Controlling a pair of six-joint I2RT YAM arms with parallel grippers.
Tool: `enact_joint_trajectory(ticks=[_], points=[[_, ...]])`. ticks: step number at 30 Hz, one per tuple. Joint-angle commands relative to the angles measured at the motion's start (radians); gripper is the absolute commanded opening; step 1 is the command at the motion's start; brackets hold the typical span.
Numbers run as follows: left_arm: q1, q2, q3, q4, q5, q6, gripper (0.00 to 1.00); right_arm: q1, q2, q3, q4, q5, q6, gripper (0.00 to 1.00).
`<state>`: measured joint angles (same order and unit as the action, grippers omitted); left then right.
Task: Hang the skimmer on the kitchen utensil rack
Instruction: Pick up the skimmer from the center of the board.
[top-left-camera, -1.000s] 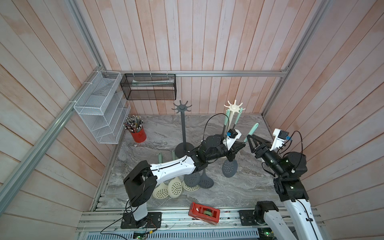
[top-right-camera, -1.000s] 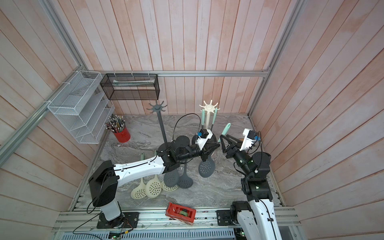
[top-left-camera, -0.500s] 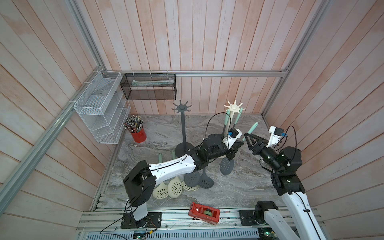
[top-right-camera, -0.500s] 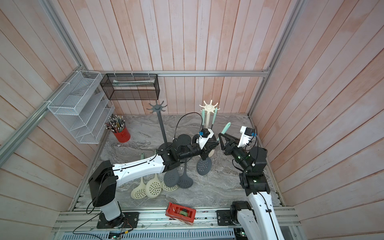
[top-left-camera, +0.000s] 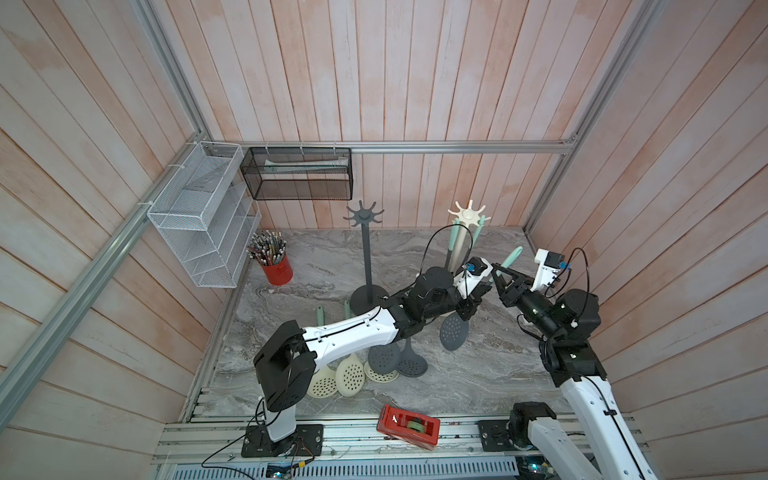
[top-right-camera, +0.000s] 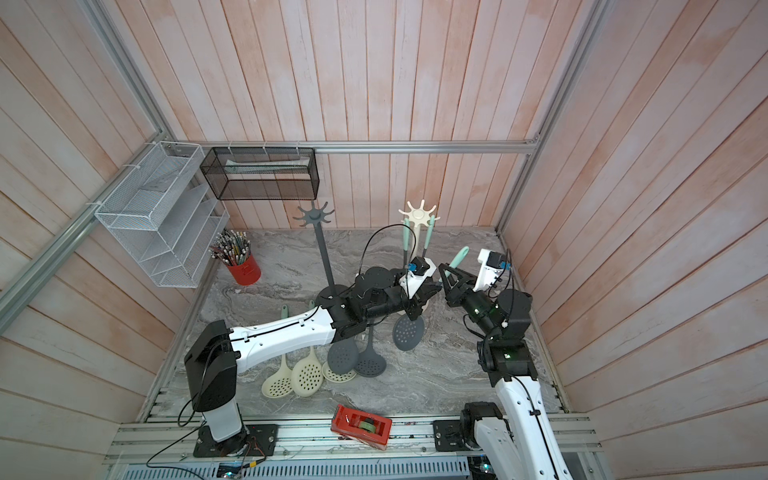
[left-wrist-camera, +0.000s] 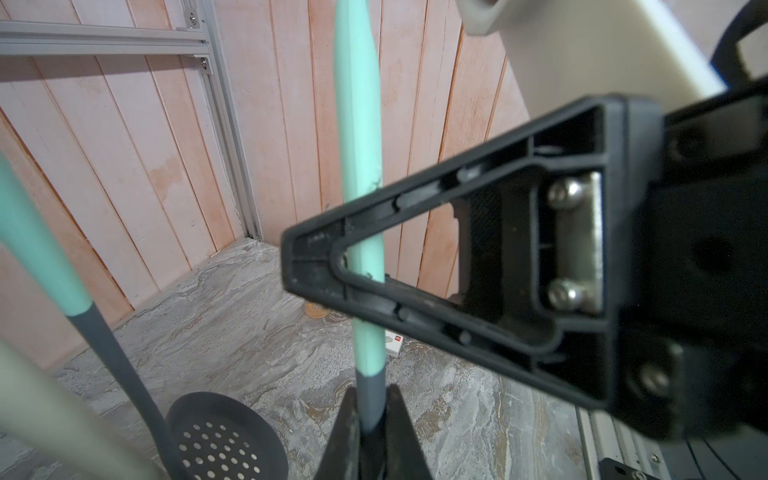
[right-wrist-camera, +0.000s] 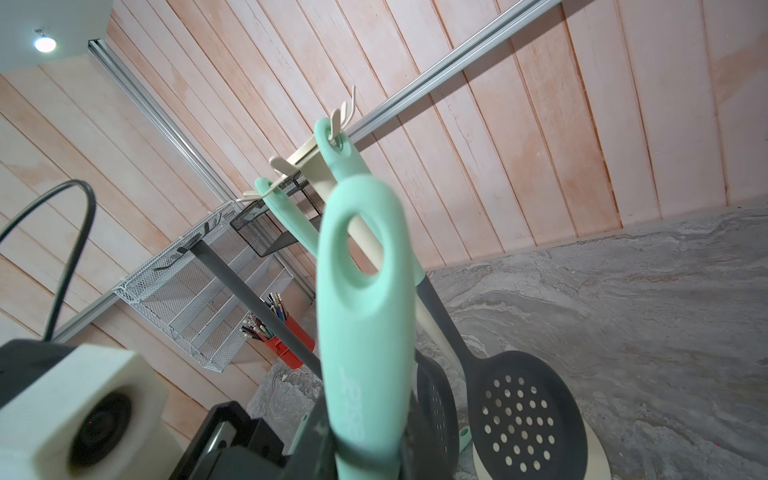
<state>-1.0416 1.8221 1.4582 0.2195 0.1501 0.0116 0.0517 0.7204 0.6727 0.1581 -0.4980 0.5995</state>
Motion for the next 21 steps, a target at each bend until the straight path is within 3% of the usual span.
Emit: enact_joint_trajectory(ticks=[1, 8, 16, 21], points=[[-0.007, -0.046, -0.017, -0.021, 0.023, 0.051, 0.27, -0.004, 0.01, 0.026, -0.002, -0.031, -0.069, 0.0], [0.077, -0.184, -0.103, -0.084, 0.281, 0.059, 0.51, -0.042, 0.046, 0.038, 0.032, -0.251, -0.118, 0.0], [0.213, -0.197, -0.087, -0.23, 0.679, 0.109, 0.52, -0.054, 0.032, 0.056, 0.071, -0.444, -0.148, 0.0], [0.202, -0.154, -0.053, -0.302, 0.758, 0.152, 0.52, -0.055, 0.006, 0.063, 0.067, -0.431, -0.139, 0.0]])
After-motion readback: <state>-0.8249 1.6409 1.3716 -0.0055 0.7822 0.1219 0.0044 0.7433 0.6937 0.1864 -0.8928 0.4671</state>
